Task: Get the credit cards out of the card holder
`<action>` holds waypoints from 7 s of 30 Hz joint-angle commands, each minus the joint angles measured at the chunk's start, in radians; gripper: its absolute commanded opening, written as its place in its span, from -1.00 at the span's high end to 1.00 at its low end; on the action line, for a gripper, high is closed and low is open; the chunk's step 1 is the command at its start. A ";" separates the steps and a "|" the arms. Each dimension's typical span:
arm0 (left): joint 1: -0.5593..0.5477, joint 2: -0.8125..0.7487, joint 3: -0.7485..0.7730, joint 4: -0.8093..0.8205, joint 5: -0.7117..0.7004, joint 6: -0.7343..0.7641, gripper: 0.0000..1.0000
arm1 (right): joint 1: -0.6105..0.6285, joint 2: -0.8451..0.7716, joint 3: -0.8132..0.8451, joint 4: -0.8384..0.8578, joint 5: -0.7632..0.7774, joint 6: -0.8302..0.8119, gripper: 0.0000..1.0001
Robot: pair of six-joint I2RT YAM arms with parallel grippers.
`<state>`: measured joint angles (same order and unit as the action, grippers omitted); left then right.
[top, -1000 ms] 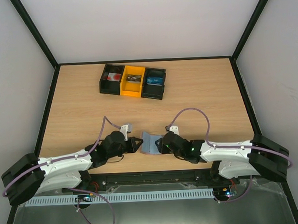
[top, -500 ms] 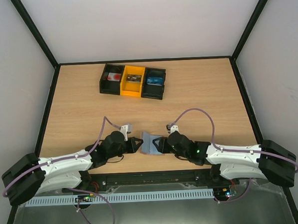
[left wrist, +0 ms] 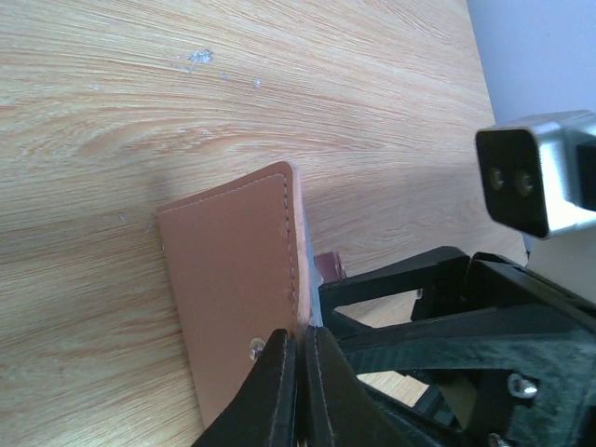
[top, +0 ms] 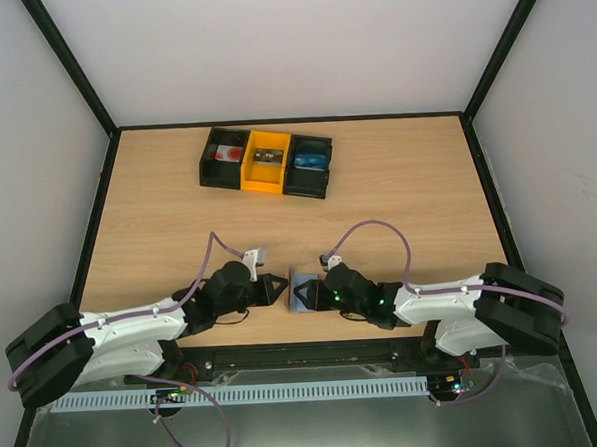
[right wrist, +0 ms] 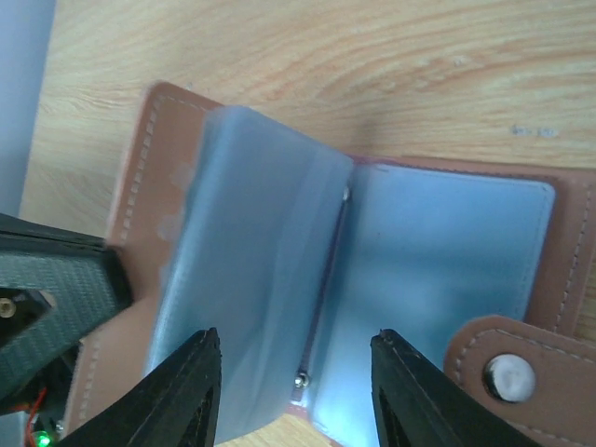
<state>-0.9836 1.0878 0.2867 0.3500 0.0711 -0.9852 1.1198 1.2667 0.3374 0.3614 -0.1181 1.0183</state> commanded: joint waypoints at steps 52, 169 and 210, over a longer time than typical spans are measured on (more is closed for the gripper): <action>-0.005 0.015 -0.021 0.028 -0.040 -0.027 0.95 | 0.008 0.087 0.016 0.113 -0.062 -0.024 -0.31; -0.008 -0.060 -0.035 -0.045 -0.133 -0.080 0.95 | 0.008 -0.038 0.114 -0.323 0.175 -0.003 0.31; -0.008 -0.060 -0.044 -0.024 -0.129 -0.081 0.95 | 0.014 0.108 0.190 -0.119 -0.067 -0.029 -0.20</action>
<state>-0.9863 1.0409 0.2520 0.3038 -0.0467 -1.0637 1.1229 1.3552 0.4992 0.2222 -0.1780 1.0016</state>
